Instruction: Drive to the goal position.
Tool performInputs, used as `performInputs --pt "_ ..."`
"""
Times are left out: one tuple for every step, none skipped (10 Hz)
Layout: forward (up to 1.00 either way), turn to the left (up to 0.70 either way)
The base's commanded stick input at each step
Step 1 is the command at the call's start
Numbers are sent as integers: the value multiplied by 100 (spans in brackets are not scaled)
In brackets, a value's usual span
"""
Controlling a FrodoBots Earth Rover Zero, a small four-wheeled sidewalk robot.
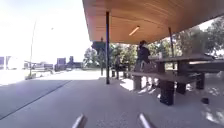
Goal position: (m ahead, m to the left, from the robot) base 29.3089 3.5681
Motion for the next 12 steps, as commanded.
performInputs --pt "0 0" --pt "0 0" --pt "0 0" --pt "0 0" --pt "0 100" --pt "0 100" --pt "0 100" --pt "0 100" --pt "0 100" --pt "0 100" --pt "0 100" --pt "0 100"
